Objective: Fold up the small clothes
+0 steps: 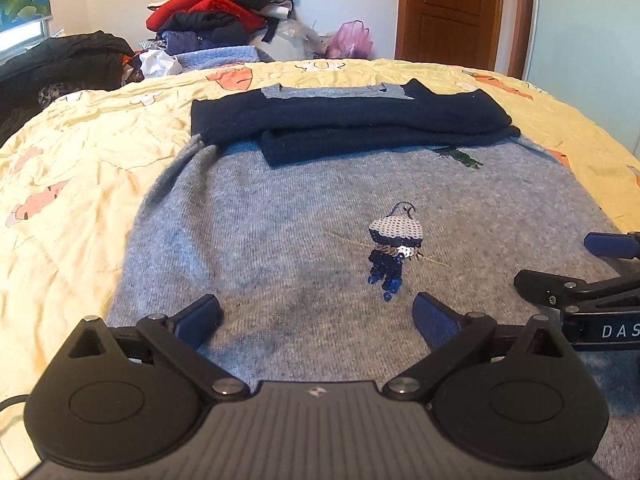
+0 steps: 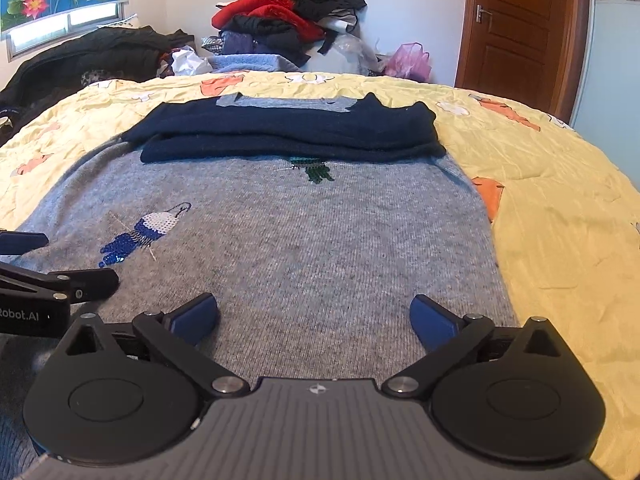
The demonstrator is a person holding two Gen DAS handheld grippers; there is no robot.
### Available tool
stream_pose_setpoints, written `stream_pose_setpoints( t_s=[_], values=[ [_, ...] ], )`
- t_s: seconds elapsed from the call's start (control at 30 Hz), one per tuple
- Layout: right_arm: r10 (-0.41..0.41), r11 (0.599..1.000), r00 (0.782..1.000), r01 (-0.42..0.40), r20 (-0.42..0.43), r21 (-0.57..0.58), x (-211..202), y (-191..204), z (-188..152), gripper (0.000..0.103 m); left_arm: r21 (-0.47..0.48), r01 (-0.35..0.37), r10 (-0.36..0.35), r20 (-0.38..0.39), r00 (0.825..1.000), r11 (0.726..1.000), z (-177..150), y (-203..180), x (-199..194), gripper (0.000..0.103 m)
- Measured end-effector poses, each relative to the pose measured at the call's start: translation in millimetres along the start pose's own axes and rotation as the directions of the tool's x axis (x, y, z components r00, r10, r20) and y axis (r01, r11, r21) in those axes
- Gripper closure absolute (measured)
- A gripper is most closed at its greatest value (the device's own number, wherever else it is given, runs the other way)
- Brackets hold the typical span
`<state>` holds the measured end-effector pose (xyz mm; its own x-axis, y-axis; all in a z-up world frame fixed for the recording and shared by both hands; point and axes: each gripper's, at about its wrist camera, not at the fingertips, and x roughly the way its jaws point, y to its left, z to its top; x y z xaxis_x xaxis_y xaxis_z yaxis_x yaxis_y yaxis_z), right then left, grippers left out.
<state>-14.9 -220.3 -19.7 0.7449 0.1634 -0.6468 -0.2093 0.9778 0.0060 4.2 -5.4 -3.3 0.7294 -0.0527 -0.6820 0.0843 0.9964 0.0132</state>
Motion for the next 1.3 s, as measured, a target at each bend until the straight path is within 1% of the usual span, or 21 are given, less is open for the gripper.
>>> stream_pose_setpoints(
  t_s=[0.33,0.47,0.57,1.3],
  values=[
    [-0.010,1.000,1.000,0.010,-0.002,0.006,-2,1,-1,0.000,0.001,0.000,0.000,0.000,1.000,1.000,0,0,0,0.000],
    [-0.043,0.998,0.999,0.043,-0.017,0.036,-6,5,-2,0.000,0.000,0.003,-0.003,0.000,1.000,1.000,0,0,0,0.000],
    [-0.060,0.998,0.998,0.060,-0.001,0.030,-8,11,-7,0.000,0.000,0.003,-0.003,0.000,1.000,1.000,0,1,0,0.000],
    [-0.055,0.998,0.999,0.055,0.000,0.040,-6,9,-6,0.000,-0.002,-0.003,0.003,0.001,1.000,1.000,-2,1,-1,0.000]
  ],
)
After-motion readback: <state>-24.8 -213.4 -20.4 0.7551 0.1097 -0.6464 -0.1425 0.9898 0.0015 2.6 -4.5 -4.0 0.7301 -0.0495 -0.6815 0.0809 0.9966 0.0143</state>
